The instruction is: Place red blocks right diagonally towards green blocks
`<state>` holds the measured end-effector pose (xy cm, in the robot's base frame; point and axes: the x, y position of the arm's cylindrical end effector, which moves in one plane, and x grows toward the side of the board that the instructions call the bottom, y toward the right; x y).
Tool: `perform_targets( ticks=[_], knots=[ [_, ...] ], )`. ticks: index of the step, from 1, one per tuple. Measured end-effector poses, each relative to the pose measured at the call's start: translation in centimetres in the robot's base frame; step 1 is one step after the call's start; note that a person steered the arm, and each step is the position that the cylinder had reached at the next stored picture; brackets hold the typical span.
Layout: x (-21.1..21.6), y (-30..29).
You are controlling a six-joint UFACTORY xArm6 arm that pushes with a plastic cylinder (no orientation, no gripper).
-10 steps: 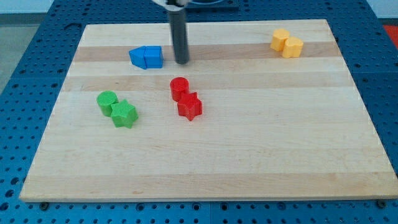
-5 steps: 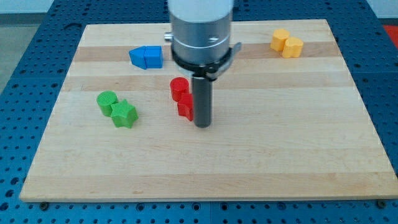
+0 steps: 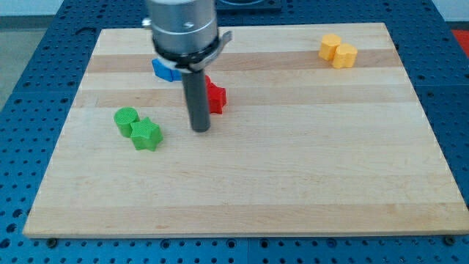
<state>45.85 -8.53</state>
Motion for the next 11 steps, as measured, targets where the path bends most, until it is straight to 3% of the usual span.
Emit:
perform_targets(
  ticks=[1,3,6,8,11],
  knots=[
    [0.4,-3.7],
    [-3.7,-6.0],
    [-7.7,-3.7],
    [-7.9,1.4],
    [-4.2,0.0]
  ],
)
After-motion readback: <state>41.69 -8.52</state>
